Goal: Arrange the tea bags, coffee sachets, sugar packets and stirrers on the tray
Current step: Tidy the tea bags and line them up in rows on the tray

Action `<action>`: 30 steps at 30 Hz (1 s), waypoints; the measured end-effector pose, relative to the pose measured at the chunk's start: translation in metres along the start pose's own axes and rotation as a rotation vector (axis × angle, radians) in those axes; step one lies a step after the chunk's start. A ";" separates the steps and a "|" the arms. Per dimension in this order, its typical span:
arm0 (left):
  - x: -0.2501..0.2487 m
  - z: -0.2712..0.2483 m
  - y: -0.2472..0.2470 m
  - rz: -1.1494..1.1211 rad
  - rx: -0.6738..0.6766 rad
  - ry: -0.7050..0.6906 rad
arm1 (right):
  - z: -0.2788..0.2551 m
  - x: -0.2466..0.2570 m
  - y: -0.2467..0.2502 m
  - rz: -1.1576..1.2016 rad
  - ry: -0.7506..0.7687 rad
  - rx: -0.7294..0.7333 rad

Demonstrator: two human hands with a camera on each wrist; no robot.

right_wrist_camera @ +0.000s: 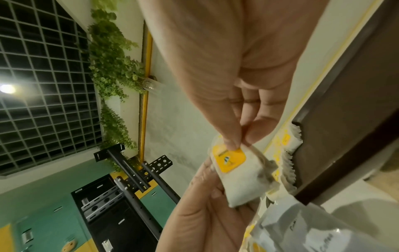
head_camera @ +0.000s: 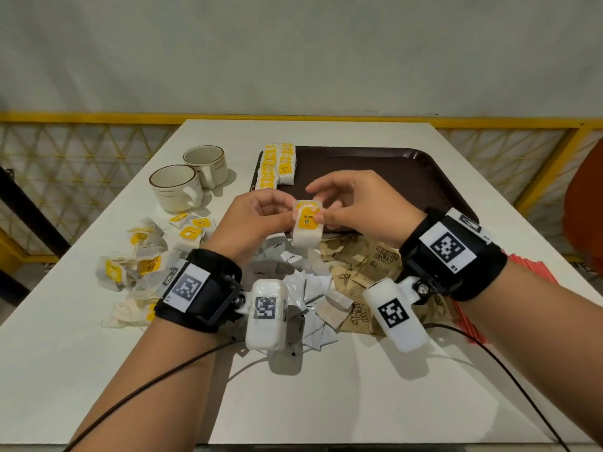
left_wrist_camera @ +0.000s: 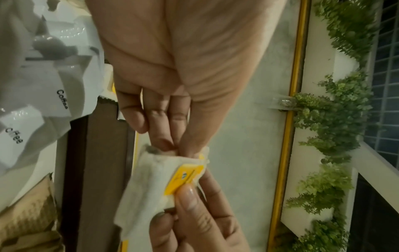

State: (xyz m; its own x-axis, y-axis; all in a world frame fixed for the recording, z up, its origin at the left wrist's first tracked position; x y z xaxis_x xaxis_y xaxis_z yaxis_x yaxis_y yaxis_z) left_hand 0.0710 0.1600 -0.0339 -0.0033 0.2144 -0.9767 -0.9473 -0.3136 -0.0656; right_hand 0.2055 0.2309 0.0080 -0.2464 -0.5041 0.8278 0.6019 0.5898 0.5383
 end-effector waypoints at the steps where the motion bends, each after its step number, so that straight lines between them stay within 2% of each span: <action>1: 0.000 0.000 -0.001 -0.014 -0.003 0.007 | 0.001 -0.002 0.000 0.046 -0.024 0.008; 4: -0.001 -0.002 -0.003 -0.005 0.032 0.022 | 0.001 -0.007 -0.001 0.151 -0.082 0.033; 8: 0.000 -0.003 -0.004 0.132 0.065 -0.006 | -0.006 -0.020 -0.005 0.230 -0.185 0.083; 9: 0.000 -0.002 -0.001 0.143 0.035 -0.007 | -0.009 -0.022 -0.006 0.160 -0.202 0.132; 12: 0.001 0.001 0.010 0.120 -0.077 0.000 | -0.026 -0.025 -0.017 -0.290 -0.188 0.411; 14: 0.002 0.001 0.013 0.086 -0.106 0.010 | -0.037 -0.026 -0.029 -0.506 -0.158 0.528; 20: 0.006 0.002 0.011 0.081 -0.104 0.037 | -0.041 -0.030 -0.049 -0.636 -0.107 0.499; 23: 0.006 0.002 0.013 0.074 -0.119 0.031 | -0.039 -0.028 -0.044 -0.523 -0.131 0.483; 27: 0.006 0.003 0.016 0.069 -0.137 0.019 | -0.033 -0.015 -0.023 -0.314 -0.105 0.374; 30: 0.006 0.004 0.017 0.070 -0.153 0.020 | -0.039 -0.015 -0.027 -0.446 -0.056 0.442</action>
State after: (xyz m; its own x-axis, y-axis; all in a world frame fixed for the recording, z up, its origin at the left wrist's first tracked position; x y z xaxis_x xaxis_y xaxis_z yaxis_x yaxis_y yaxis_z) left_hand 0.0541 0.1595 -0.0403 -0.0599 0.1694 -0.9837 -0.8852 -0.4645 -0.0261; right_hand 0.2222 0.1981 -0.0249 -0.4475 -0.7353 0.5090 0.0640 0.5413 0.8384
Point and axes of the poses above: each hand's wrist, its own z-axis towards the middle knuckle, its own y-axis out of the back of the hand, x = y × z, the point moved 6 cm from there along z, towards the middle knuckle, and after that the axes turned 2 degrees about -y, right-handed, at the moved point
